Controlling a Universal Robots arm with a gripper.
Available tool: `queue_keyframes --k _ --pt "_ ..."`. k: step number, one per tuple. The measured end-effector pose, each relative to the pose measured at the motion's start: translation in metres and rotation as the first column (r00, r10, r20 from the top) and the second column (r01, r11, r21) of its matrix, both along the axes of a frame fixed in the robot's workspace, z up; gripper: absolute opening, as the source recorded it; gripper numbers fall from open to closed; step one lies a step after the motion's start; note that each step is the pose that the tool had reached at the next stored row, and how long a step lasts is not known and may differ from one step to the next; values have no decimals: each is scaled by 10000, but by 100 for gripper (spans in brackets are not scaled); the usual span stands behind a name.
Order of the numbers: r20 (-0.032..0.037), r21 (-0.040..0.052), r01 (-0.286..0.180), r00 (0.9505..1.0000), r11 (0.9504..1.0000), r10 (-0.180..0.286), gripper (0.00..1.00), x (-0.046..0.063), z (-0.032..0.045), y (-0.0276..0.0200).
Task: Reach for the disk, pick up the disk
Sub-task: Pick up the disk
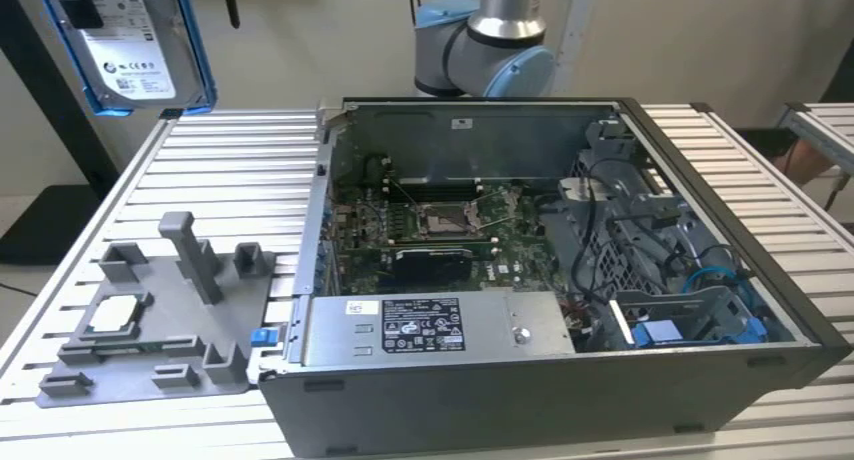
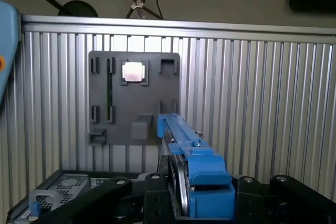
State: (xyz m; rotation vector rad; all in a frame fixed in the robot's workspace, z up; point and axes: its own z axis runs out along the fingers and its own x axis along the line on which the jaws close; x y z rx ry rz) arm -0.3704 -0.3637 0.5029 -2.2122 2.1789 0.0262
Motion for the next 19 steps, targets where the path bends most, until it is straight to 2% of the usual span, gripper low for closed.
queue_keyframes --k 19 --pt "-29 0 1 10000 10000 -1 0 414 0 0"
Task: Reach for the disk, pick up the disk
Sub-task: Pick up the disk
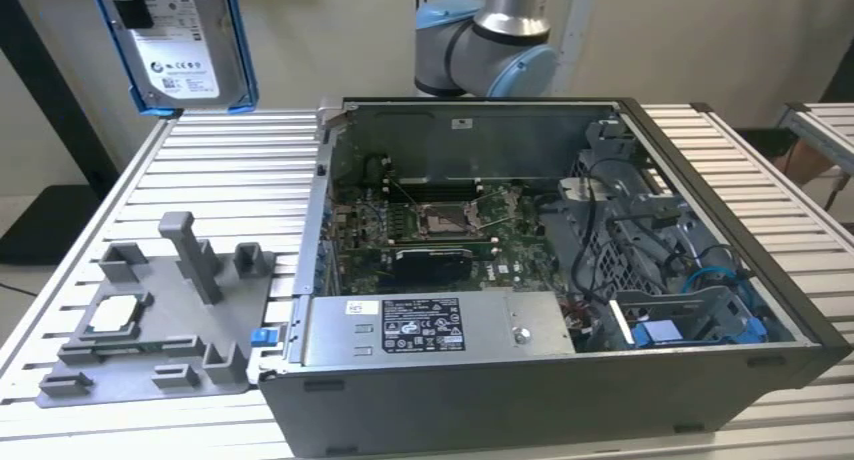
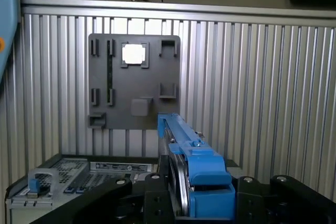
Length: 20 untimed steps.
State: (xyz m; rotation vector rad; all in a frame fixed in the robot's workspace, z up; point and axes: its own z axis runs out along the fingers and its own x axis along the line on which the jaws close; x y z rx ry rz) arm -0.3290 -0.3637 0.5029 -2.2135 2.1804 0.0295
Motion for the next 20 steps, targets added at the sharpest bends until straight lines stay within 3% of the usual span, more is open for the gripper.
queue_keyframes --k 20 --pt "-86 0 0 10000 10000 0 0 648 0 0"
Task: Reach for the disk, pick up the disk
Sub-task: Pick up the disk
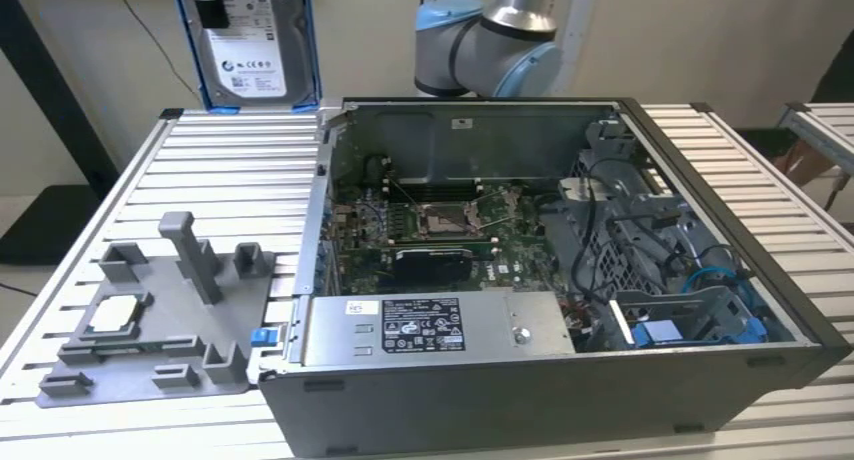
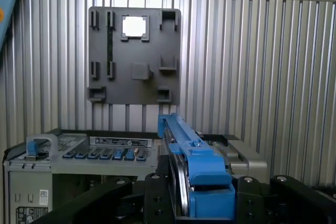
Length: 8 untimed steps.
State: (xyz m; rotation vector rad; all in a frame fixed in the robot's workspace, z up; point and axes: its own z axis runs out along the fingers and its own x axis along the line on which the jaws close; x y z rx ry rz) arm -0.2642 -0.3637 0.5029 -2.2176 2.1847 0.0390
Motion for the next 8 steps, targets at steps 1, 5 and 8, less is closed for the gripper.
queue_keyframes --k 1,5,8 --pt "-2 0 0 10000 10000 0 0 28 0 0" --pt "-10 0 -1 10000 10000 1 0 137 0 0" --pt "-16 0 0 10000 10000 0 0 217 0 0"
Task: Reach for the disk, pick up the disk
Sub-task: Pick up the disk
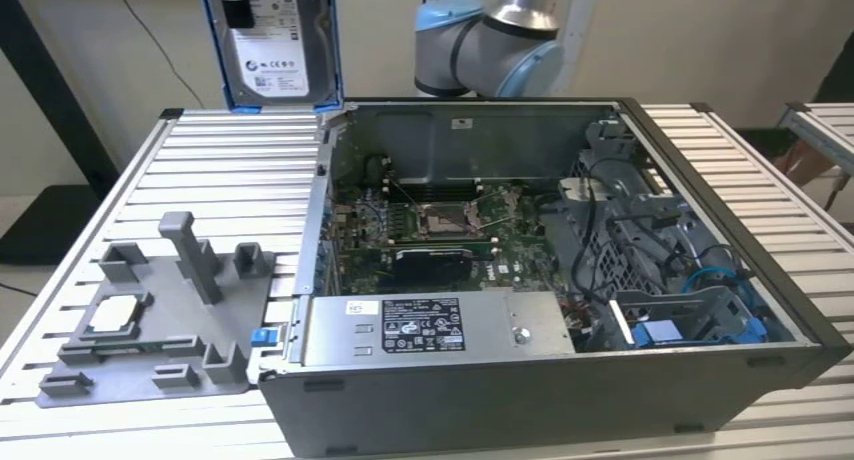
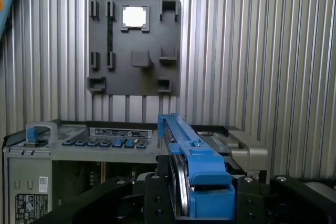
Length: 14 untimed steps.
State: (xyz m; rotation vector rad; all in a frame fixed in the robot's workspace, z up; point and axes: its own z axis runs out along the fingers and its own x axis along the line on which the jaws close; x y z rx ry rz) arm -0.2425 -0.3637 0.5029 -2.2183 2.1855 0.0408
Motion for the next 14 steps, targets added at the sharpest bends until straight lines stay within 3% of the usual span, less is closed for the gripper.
queue_keyframes --k 14 --pt "-27 0 0 10000 10000 0 0 395 0 0"
